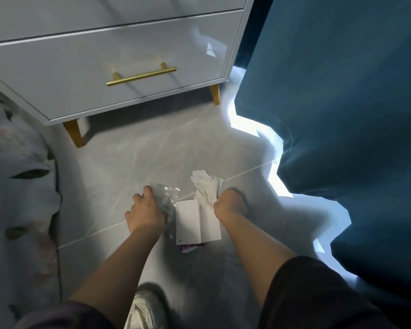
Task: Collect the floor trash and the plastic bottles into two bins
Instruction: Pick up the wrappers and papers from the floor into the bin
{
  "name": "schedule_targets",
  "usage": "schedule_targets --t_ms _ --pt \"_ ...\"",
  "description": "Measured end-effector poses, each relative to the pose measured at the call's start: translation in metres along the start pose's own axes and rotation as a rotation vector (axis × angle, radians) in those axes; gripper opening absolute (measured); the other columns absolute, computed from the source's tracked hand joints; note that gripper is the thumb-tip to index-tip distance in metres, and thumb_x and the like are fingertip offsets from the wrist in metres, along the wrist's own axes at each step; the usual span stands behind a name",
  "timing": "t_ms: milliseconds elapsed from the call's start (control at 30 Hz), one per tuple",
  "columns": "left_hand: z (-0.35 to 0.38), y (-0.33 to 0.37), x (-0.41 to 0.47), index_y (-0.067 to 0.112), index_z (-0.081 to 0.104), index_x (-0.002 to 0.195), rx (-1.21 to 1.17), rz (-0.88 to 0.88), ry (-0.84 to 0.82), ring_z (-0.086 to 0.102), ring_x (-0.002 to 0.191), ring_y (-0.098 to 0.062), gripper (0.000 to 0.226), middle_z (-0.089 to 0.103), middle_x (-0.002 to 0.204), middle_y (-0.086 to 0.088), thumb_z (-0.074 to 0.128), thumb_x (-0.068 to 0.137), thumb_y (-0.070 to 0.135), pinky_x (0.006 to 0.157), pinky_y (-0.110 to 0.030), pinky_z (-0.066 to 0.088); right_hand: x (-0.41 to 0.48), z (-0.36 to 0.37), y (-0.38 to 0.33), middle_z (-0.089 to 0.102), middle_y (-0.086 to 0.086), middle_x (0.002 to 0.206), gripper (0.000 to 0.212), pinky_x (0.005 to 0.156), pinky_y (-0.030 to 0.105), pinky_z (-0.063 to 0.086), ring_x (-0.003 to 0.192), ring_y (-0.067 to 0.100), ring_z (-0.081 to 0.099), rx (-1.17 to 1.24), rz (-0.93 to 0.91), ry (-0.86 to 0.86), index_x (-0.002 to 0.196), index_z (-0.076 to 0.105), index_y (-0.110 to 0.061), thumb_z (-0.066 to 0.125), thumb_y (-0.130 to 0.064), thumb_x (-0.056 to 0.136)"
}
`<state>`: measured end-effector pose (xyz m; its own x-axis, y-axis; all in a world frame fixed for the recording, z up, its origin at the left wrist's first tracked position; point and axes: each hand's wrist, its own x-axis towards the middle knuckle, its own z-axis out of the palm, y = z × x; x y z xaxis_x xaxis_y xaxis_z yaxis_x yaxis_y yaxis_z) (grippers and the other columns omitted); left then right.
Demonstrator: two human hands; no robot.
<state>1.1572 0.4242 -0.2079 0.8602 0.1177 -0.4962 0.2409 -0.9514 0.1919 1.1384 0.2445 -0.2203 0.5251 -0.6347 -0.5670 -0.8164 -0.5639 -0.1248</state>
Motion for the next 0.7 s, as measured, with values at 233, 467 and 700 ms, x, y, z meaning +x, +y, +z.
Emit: schedule_targets --t_ms 233,467,700 --pt "-0.013 -0.008 -0.003 0.01 0.043 0.106 -0.275 -0.08 -0.068 0.057 0.092 -0.036 0.048 0.049 0.108 -0.013 0.075 0.075 0.027 0.08 -0.04 0.046 0.0 -0.006 0.008 0.07 0.01 0.101 0.024 0.065 0.025 0.045 0.091 0.027 0.067 0.181 -0.003 -0.165 0.104 0.068 -0.006 0.061 -0.017 0.084" --pt "-0.029 -0.017 -0.01 0.008 0.052 0.103 -0.328 -0.059 -0.069 0.046 0.082 -0.023 0.042 0.052 0.11 -0.014 0.078 0.074 0.023 0.072 -0.031 0.037 -0.01 -0.031 0.022 0.059 0.006 0.078 0.02 0.052 0.02 0.036 0.078 0.023 0.056 0.336 -0.027 -0.218 0.066 0.057 -0.016 0.059 -0.015 0.086" --pt "-0.062 -0.008 -0.023 0.006 0.06 0.102 -0.316 0.076 -0.007 0.053 0.09 -0.025 0.017 0.058 0.11 -0.015 0.061 0.087 0.015 0.077 -0.026 0.037 -0.041 -0.079 0.038 0.06 0.007 0.072 0.018 0.066 0.026 0.041 0.076 0.023 0.055 0.527 -0.101 -0.23 0.069 0.066 -0.012 0.063 -0.017 0.086"
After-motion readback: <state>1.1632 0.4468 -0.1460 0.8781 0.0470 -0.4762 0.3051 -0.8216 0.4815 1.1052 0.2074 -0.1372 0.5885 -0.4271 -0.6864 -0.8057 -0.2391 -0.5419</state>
